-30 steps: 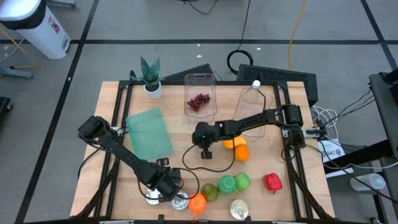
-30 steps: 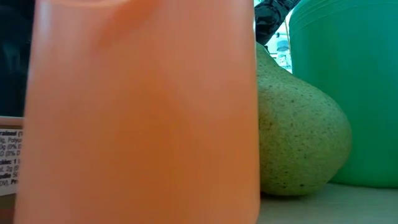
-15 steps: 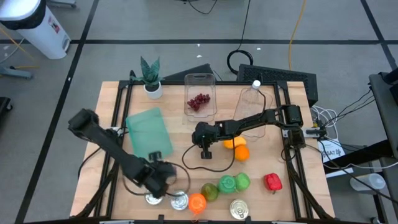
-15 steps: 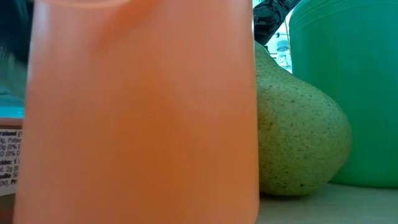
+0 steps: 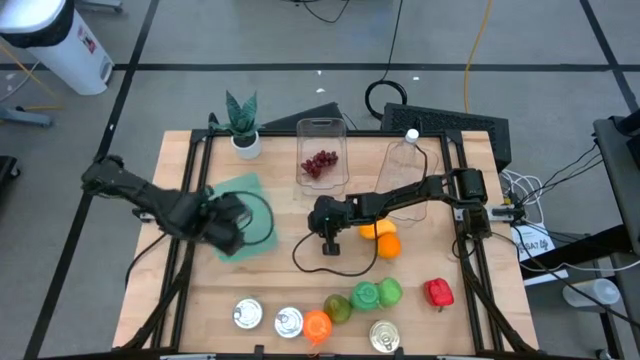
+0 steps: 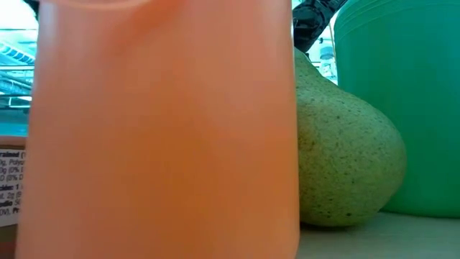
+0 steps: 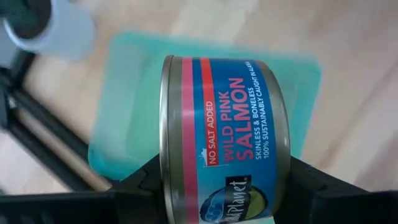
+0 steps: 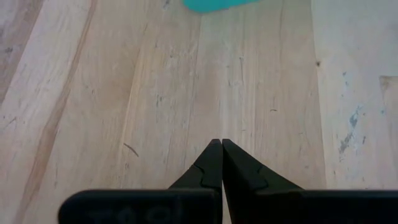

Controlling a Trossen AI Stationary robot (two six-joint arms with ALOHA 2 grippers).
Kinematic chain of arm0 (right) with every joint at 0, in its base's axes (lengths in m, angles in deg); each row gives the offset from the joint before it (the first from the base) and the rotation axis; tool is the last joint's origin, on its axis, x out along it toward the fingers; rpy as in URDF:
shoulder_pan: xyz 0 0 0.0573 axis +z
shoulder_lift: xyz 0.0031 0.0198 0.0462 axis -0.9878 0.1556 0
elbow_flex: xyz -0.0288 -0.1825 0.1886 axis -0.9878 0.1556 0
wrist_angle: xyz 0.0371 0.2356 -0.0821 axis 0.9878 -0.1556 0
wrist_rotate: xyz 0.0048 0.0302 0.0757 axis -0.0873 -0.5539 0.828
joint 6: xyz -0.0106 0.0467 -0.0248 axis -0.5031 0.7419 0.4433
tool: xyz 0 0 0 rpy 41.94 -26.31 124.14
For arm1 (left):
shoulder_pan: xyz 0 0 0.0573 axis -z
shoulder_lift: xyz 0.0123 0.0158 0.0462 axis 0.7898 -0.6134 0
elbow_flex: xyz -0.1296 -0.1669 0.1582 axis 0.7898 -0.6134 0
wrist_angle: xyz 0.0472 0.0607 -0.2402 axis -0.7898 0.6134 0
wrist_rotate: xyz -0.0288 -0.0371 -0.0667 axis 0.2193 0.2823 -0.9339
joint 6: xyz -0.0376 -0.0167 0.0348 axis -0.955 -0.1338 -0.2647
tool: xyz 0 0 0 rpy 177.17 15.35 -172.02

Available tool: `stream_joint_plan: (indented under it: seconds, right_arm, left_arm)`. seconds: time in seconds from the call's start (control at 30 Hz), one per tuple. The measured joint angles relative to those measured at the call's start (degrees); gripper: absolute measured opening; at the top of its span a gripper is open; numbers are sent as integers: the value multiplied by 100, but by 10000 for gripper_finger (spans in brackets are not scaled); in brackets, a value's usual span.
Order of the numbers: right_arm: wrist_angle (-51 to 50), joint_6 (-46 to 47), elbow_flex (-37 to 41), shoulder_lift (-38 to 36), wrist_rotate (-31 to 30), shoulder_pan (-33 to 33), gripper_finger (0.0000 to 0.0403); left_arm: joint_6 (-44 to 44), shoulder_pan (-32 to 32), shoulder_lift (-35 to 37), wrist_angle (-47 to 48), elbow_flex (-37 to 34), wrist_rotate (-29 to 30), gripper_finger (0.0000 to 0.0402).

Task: Pick & Place Food Item
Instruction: Put the blue and pink tuna can into the blue bin

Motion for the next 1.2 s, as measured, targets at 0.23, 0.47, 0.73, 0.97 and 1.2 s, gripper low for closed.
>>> stream_joint_plan:
  seconds: [0.23,0.47,0.73,0.97,1.2]
  right_arm:
    - [8,2,0,2,0,0,0]
    - [6,2,0,2,0,0,0]
    - [2,2,0,2,0,2,0]
    - [2,43,0,2,0,2,0]
    - [4,45,0,1,0,2,0]
  left_arm:
    - [625,-1110,-685,63,-162,111,186]
    - [891,-1621,-1316,52,-607,-39,186]
    - [952,-1688,-1728,-495,-1128,-206,186]
    - [761,-1682,-2339,-550,-1285,-234,186]
    - [987,-1668,-2683,-1110,-1284,-484,207]
